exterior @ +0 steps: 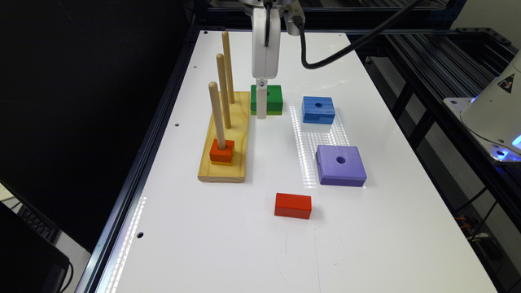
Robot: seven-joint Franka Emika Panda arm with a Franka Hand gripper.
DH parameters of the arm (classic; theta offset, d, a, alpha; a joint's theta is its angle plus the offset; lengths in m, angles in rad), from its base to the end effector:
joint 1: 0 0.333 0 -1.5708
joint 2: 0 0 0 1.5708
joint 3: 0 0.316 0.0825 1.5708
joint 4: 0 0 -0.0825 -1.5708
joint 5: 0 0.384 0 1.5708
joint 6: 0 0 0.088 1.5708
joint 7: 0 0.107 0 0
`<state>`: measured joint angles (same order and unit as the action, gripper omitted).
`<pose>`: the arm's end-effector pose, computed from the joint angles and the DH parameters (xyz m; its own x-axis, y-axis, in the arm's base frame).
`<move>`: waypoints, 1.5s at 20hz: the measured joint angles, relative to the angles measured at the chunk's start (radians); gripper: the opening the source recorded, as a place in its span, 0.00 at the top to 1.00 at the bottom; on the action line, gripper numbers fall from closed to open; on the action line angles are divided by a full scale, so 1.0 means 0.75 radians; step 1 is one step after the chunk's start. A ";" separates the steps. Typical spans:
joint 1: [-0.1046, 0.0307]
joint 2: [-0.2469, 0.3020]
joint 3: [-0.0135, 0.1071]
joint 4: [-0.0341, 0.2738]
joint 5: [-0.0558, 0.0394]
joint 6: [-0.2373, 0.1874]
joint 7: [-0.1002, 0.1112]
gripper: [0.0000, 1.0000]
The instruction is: Pick up green block.
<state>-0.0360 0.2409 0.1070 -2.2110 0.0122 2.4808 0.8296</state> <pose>0.5532 0.0391 0.2728 0.7169 -0.6972 -0.0043 -0.6966 -0.7160 -0.0445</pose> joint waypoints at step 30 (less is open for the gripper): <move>0.000 -0.281 0.002 0.009 0.001 -0.253 0.001 1.00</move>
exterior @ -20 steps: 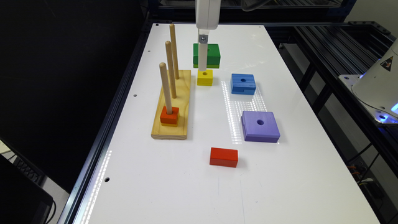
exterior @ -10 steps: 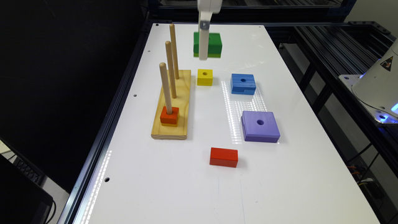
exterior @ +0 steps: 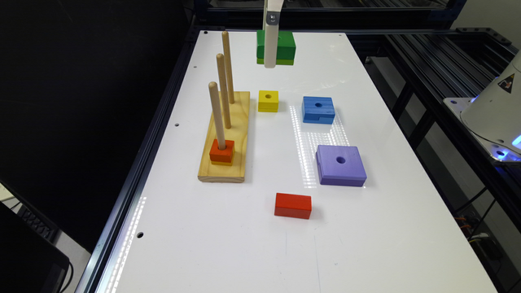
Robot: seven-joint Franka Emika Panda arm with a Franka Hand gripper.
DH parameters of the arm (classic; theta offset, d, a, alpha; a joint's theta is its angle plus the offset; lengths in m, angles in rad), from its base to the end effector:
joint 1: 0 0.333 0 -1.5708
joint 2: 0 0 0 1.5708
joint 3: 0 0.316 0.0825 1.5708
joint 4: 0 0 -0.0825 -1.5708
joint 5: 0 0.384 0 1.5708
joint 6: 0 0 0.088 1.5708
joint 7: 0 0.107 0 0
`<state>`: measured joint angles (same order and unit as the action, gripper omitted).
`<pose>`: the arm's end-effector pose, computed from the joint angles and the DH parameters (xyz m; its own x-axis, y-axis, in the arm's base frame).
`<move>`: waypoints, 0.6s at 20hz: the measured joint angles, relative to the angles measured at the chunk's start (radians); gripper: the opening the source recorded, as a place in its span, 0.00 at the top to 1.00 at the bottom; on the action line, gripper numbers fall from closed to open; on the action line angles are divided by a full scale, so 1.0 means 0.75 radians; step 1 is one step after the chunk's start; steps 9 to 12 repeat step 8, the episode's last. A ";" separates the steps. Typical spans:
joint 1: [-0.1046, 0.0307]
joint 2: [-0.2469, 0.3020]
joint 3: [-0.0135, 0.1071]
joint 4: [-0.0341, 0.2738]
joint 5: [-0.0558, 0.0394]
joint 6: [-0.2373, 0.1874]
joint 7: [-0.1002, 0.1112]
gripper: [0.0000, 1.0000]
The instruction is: Pick up green block.
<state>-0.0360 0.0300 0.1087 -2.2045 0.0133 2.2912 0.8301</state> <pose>0.5377 0.0393 0.3731 0.7199 -0.6935 0.0282 -0.6919 -0.7202 -0.0512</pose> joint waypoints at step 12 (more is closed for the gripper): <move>0.000 -0.014 0.000 0.000 0.000 -0.004 0.000 1.00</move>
